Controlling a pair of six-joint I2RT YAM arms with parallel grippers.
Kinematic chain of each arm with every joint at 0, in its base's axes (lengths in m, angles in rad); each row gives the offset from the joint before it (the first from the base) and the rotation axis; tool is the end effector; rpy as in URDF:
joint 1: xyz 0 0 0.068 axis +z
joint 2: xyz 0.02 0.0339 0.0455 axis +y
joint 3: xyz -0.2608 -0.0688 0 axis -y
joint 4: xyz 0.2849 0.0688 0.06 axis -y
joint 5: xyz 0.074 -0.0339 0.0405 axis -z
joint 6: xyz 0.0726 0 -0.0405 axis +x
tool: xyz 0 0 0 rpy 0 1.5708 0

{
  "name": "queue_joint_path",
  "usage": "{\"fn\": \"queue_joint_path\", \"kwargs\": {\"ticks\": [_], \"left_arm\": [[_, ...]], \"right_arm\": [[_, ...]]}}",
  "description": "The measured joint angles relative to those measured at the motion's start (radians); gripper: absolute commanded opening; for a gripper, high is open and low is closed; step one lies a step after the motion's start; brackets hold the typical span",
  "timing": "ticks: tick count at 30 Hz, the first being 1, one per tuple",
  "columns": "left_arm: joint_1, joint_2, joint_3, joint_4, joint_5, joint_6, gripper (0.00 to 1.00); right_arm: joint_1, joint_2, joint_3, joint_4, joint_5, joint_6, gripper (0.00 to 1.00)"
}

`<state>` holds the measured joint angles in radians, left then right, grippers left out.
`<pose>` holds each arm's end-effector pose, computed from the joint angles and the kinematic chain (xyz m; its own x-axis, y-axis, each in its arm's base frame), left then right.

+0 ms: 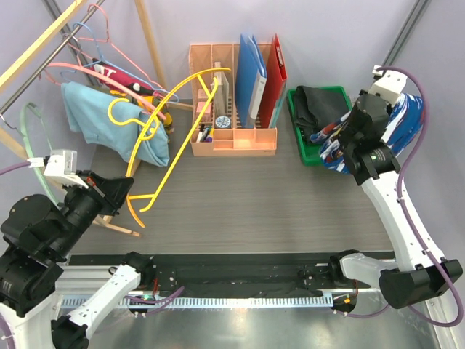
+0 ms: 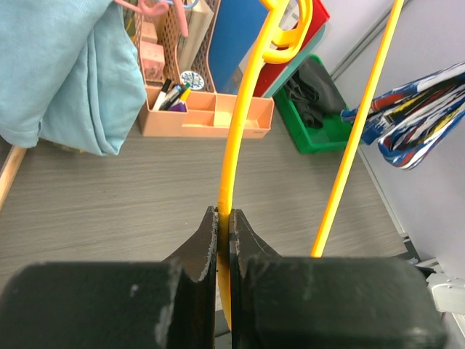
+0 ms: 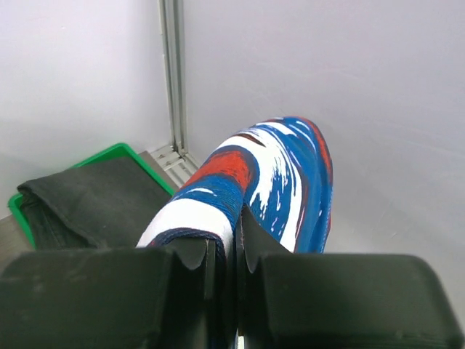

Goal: Remove the trousers from the hanger

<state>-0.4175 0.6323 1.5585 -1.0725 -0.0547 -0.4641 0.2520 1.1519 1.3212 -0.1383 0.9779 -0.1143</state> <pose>0.0727 -0.0279 0.5101 -0.2783 -0.3655 -0.8882 0.2582 0.8623 -0.4357 0.3047 0.0163 0.4624 -0.0458 -0.0776 -0.9959 0.6625 0.7438 -0.0885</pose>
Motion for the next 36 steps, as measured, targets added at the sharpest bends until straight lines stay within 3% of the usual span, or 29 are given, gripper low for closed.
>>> {"fn": "queue_joint_path", "kwargs": {"ticks": [10, 18, 22, 32, 36], "left_arm": [[0.000, 0.008, -0.027, -0.001, 0.020, -0.007, 0.00], [-0.012, 0.050, -0.022, 0.000, 0.013, 0.002, 0.00], [-0.013, 0.077, -0.022, 0.000, -0.001, 0.009, 0.00], [-0.013, 0.121, -0.064, 0.034, -0.061, 0.032, 0.00], [-0.013, 0.119, -0.065, 0.058, -0.061, 0.032, 0.00]], "right_arm": [[-0.064, 0.140, 0.015, 0.092, -0.029, -0.092, 0.01], [-0.117, 0.415, 0.085, 0.190, -0.120, -0.122, 0.01], [-0.123, 0.639, 0.243, 0.236, -0.170, -0.140, 0.01], [-0.152, 1.250, 0.857, 0.240, -0.311, -0.114, 0.01], [-0.161, 1.395, 0.975, 0.235, -0.379, -0.062, 0.04]]}}
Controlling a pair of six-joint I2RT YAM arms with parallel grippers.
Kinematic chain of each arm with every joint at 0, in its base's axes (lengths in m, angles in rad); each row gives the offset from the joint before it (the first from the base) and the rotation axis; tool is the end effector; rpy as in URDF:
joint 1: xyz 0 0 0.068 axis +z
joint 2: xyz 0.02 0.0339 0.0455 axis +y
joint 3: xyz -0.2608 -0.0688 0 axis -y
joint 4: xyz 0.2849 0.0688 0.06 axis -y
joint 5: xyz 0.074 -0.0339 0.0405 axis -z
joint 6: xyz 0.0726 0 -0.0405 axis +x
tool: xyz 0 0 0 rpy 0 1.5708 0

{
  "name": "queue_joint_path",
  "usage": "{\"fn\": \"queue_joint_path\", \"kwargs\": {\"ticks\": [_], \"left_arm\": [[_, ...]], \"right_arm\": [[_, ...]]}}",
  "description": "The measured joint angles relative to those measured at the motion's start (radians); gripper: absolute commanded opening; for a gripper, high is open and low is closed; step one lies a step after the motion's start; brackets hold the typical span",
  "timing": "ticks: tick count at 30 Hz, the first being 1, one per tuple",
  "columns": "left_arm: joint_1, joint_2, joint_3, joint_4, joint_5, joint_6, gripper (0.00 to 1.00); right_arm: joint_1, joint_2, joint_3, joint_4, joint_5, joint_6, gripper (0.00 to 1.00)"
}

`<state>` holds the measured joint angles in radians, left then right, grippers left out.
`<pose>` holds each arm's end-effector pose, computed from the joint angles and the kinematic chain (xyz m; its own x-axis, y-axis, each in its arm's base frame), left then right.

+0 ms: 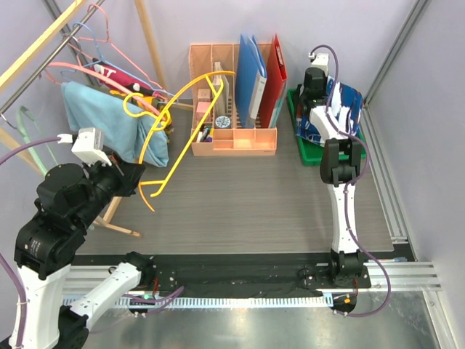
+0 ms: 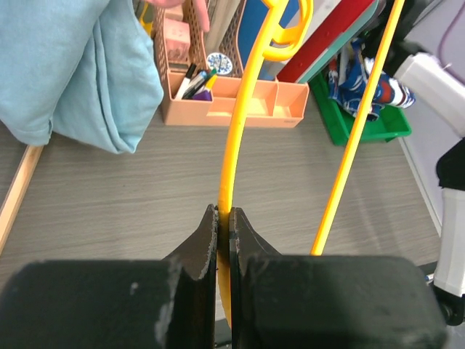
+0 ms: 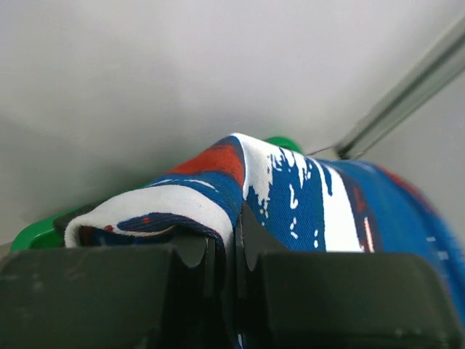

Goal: Remove the trousers from the hanger

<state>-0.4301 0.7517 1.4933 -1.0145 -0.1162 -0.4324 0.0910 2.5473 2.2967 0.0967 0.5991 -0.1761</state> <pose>0.1305 -0.0506 0.4889 -0.3535 -0.2958 -0.8875 0.1812 0.9091 -0.3752 0.6603 0.0191 0.2265 -0.2344 -0.1667 -0.9578 0.4457 0.8571 -0.2582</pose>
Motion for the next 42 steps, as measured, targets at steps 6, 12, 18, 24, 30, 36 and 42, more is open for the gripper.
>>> {"fn": "queue_joint_path", "kwargs": {"ticks": [6, 12, 18, 24, 30, 36, 42], "left_arm": [[0.000, -0.018, 0.000, 0.023, 0.003, -0.004, 0.00], [0.000, -0.022, -0.003, 0.024, 0.004, -0.004, 0.00], [0.000, -0.026, -0.014, 0.023, 0.005, -0.008, 0.00], [0.000, -0.031, -0.008, 0.007, 0.016, -0.014, 0.00], [0.000, -0.031, 0.037, -0.023, 0.044, -0.027, 0.00], [0.000, -0.034, 0.047, -0.023, 0.061, -0.035, 0.00], [0.000, -0.036, 0.047, -0.023, 0.064, -0.040, 0.00]], "right_arm": [[-0.003, 0.038, 0.010, -0.023, -0.068, 0.076, 0.46], [-0.007, -0.026, 0.008, -0.180, -0.065, 0.149, 0.95], [-0.010, -0.277, -0.094, -0.445, -0.032, 0.252, 0.99], [-0.011, -0.669, -0.249, -0.665, 0.013, 0.390, 0.99], [-0.006, -1.115, -0.594, -0.777, -0.078, 0.517, 0.96], [0.196, -1.373, -0.785, -0.839, -0.206, 0.592, 0.96], [0.425, -1.526, -0.915, -0.782, -0.544, 0.684, 0.96]]}}
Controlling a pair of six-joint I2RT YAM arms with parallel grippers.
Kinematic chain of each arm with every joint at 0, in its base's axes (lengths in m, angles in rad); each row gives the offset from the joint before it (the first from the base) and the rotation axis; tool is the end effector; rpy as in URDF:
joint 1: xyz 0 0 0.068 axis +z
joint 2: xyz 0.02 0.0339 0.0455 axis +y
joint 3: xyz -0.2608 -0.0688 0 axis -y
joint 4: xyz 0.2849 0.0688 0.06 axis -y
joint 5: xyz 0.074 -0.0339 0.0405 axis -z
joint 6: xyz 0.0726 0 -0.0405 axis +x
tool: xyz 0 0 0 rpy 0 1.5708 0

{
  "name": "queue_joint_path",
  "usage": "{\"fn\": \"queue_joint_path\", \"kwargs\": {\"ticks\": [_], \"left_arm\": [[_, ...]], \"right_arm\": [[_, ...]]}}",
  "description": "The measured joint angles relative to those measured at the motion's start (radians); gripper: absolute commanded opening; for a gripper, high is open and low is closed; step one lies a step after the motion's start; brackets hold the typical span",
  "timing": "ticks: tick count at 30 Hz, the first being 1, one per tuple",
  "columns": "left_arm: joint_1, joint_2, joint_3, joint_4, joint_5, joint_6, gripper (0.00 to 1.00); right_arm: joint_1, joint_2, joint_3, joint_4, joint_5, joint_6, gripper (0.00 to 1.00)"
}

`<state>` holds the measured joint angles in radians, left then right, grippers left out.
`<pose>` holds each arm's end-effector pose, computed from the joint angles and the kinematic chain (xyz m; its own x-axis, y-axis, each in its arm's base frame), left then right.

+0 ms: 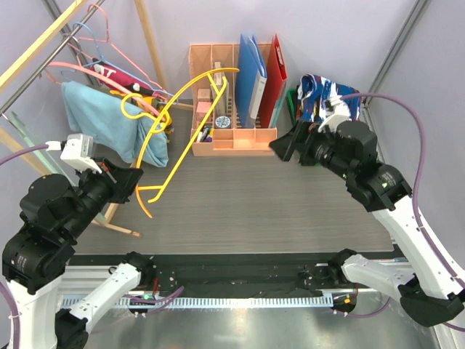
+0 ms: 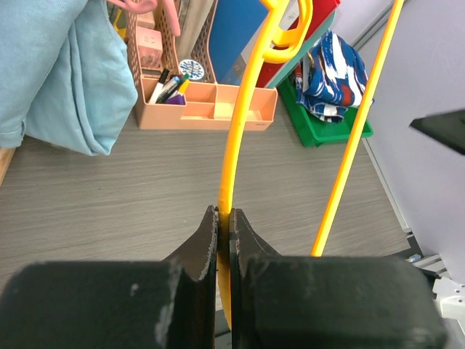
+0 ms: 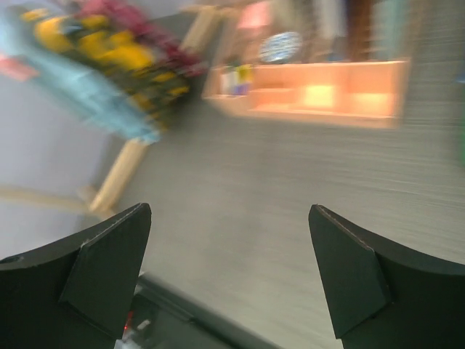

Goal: Remove the trousers from the hanger

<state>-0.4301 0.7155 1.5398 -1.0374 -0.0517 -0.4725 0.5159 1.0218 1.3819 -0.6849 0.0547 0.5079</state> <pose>0.1068 -0.0449 0.5035 -0.3398 -0.3442 -0.8753 0.2424 0.8671 -0.4351 0.2353 0.1289 0.4458 -0.4602 0.2973 -0.8366 -0.2560 0.8578 0.4457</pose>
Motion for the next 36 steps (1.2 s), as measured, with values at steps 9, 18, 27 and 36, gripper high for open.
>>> {"fn": "queue_joint_path", "kwargs": {"ticks": [9, 18, 27, 36], "left_arm": [[-0.001, -0.012, 0.022, -0.011, -0.009, -0.002, 0.00], [-0.001, -0.018, 0.052, -0.032, -0.033, 0.003, 0.00], [-0.001, -0.017, 0.068, -0.045, -0.053, 0.009, 0.00], [-0.001, -0.008, 0.068, -0.045, -0.046, 0.010, 0.00]], "right_arm": [[0.282, 0.028, -0.147, 0.375, -0.344, 0.181, 0.97], [0.527, 0.212, -0.153, 0.746, -0.338, 0.209, 0.95], [0.531, 0.299, -0.182, 0.986, -0.297, 0.243, 0.78], [0.562, 0.426, -0.166, 1.181, -0.253, 0.314, 0.61]]}}
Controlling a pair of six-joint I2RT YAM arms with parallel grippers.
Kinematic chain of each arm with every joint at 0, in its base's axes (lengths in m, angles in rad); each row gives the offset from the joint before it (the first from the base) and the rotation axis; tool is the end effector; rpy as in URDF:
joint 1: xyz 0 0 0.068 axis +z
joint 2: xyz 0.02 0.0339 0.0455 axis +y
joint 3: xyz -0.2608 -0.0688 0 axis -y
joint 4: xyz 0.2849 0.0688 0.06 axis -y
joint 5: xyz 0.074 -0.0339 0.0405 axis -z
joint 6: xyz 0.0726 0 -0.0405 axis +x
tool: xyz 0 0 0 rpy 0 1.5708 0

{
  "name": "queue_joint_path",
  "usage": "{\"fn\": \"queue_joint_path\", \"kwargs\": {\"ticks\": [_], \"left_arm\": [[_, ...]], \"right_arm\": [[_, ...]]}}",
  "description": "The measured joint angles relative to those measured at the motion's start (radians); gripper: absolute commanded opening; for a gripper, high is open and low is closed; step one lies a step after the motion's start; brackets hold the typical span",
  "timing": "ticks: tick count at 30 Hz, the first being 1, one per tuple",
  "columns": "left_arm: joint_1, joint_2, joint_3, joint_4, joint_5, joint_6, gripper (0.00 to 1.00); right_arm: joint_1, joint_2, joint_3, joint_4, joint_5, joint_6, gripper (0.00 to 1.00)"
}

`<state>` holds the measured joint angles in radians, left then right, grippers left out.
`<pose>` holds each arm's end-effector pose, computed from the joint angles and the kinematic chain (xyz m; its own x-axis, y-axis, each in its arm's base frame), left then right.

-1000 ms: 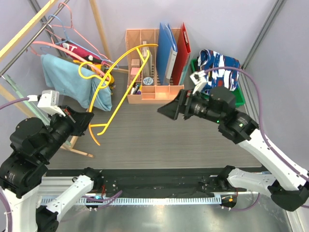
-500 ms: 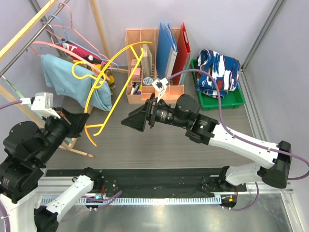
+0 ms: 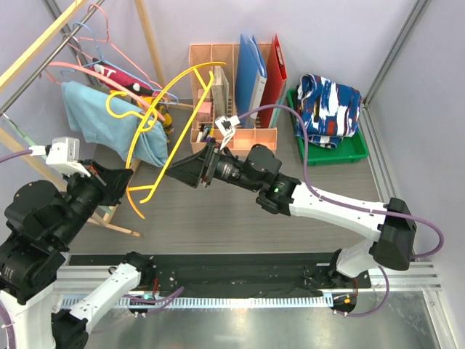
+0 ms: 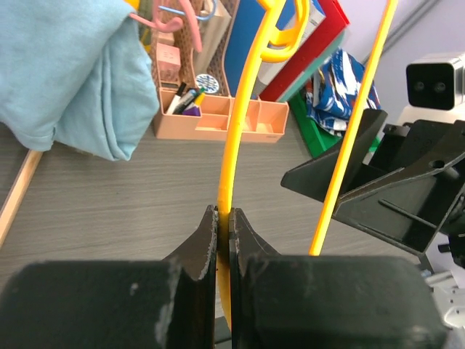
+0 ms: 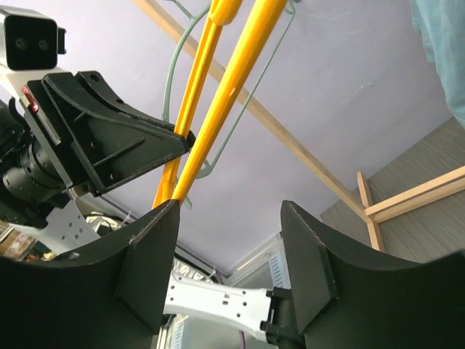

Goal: Remove the trousers from the hanger

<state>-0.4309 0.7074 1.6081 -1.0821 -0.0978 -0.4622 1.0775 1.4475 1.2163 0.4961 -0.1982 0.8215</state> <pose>0.0898 -0.0335 0.5172 -0.2932 -0.3537 -0.8882 0.2209 0.8789 -0.4228 0.1859 0.3759 0.4034 -0.6137 0.3744 -0.6951 -0.7402 0.0334 0.6715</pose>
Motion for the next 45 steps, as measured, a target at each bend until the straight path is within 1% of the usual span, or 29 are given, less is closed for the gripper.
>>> {"fn": "queue_joint_path", "kwargs": {"ticks": [3, 4, 7, 11, 15, 21, 23, 24, 26, 27, 29, 30, 31, 32, 33, 34, 36, 37, 38, 40, 41, 43, 45], "left_arm": [[0.002, 0.005, 0.000, 0.000, -0.022, 0.000, 0.00], [0.002, 0.006, 0.000, 0.002, -0.028, -0.001, 0.00], [0.002, 0.007, 0.000, 0.013, -0.043, -0.001, 0.00], [0.003, 0.007, 0.000, 0.023, -0.055, -0.002, 0.00], [0.003, 0.007, 0.000, 0.023, -0.064, -0.006, 0.00], [0.001, 0.007, -0.004, 0.021, -0.064, -0.020, 0.00], [0.001, 0.007, -0.004, 0.022, -0.066, -0.026, 0.00], [0.001, 0.007, -0.004, 0.022, -0.066, -0.028, 0.00], [0.001, 0.007, -0.004, 0.023, -0.063, -0.029, 0.00], [0.001, 0.007, -0.004, 0.023, -0.061, -0.030, 0.00], [0.000, 0.007, -0.004, 0.024, -0.046, -0.032, 0.00], [0.000, 0.007, -0.005, 0.027, -0.035, -0.033, 0.00], [0.000, 0.006, -0.008, 0.032, -0.027, -0.036, 0.00], [0.000, 0.006, -0.013, 0.034, -0.024, -0.035, 0.00], [0.002, 0.005, -0.019, 0.034, -0.025, -0.036, 0.00], [0.001, 0.004, -0.024, 0.037, -0.024, -0.037, 0.00], [0.003, -0.002, -0.031, 0.045, -0.023, -0.050, 0.07], [0.003, -0.007, -0.034, 0.051, -0.021, -0.056, 0.12], [0.004, -0.013, -0.036, 0.053, -0.017, -0.061, 0.25], [0.005, -0.023, -0.036, 0.059, 0.003, -0.075, 0.38], [0.005, -0.027, -0.035, 0.063, 0.020, -0.084, 0.47], [0.006, -0.035, -0.034, 0.072, 0.065, -0.096, 0.52], [0.003, -0.038, -0.026, 0.084, 0.130, -0.115, 0.61]], "right_arm": [[0.007, 0.031, 0.027, 0.016, 0.017, 0.011, 0.57], [0.007, 0.039, 0.037, 0.025, 0.018, 0.017, 0.54], [0.008, 0.054, 0.062, 0.049, 0.019, 0.028, 0.52], [0.016, 0.074, 0.090, 0.087, 0.017, 0.050, 0.53], [0.035, 0.089, 0.100, 0.136, 0.018, 0.066, 0.58], [0.062, 0.105, 0.100, 0.152, 0.020, 0.072, 0.60], [0.067, 0.111, 0.100, 0.153, 0.020, 0.072, 0.59], [0.069, 0.114, 0.100, 0.153, 0.020, 0.072, 0.54], [0.071, 0.119, 0.100, 0.154, 0.021, 0.073, 0.52], [0.072, 0.122, 0.100, 0.154, 0.021, 0.073, 0.47], [0.072, 0.131, 0.105, 0.154, 0.025, 0.073, 0.29], [0.072, 0.139, 0.114, 0.151, 0.029, 0.074, 0.15], [0.072, 0.149, 0.127, 0.145, 0.034, 0.078, 0.09], [0.072, 0.157, 0.138, 0.141, 0.040, 0.088, 0.03], [0.072, 0.160, 0.146, 0.131, 0.044, 0.108, 0.01], [0.072, 0.162, 0.155, 0.124, 0.051, 0.108, 0.01], [0.072, 0.162, 0.169, 0.105, 0.052, 0.129, 0.01], [0.072, 0.162, 0.172, 0.101, 0.052, 0.133, 0.01], [0.072, 0.162, 0.173, 0.099, 0.051, 0.146, 0.01], [0.072, 0.161, 0.173, 0.096, 0.048, 0.161, 0.01], [0.069, 0.161, 0.173, 0.095, 0.045, 0.174, 0.01], [0.061, 0.153, 0.164, 0.094, 0.028, 0.202, 0.01], [0.038, 0.127, 0.123, 0.113, -0.009, 0.247, 0.01]]}}
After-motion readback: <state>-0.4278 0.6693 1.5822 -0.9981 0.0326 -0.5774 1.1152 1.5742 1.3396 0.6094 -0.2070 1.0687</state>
